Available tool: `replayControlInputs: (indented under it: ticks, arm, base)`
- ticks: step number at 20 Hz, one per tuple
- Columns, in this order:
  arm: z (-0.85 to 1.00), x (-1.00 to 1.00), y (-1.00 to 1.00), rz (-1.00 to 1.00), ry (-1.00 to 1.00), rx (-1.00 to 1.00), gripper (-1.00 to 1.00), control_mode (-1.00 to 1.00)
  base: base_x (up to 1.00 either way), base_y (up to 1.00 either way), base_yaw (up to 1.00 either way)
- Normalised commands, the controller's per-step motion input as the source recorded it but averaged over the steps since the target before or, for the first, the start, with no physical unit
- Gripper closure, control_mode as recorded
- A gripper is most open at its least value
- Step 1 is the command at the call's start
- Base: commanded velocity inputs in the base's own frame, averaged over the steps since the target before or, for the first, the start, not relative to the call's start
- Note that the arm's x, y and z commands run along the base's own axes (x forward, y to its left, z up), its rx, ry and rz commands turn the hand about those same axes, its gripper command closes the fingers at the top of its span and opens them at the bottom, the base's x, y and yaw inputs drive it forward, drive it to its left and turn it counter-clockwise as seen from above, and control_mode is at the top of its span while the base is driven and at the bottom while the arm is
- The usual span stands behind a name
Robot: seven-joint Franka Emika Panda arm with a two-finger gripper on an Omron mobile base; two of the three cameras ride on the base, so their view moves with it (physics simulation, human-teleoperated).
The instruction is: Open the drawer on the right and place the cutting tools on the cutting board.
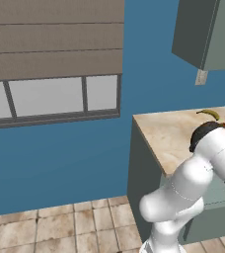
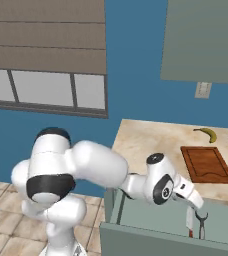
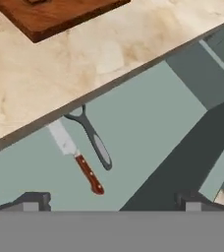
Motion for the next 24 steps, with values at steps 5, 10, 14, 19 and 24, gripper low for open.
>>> replayControlInputs:
  ticks: [5, 10, 14, 19, 24]
  arm:
    - [-0.33, 0.00, -0.72, -0.30, 0.48, -0.03, -1.00, -1.00]
    - [0.00, -0.01, -0.24, -0.11, 0.26, 0.00, -1.00, -1.00]
    - [0.04, 0.00, -0.14, -0.02, 0.28, 0.10, -1.00, -1.00]
    - [0.40, 0.00, -0.01, 0.00, 0.23, 0.19, -1.00, -1.00]
    - [0.73, 0.00, 0.00, 0.00, 0.17, 0.22, -1.00, -1.00]
  base:
    - [0.00, 0.00, 0.00]
    - [0.00, 0.00, 0.00]
    - [0.00, 0.00, 0.00]
    - [0.00, 0.00, 0.00]
    - [0.00, 0.00, 0.00]
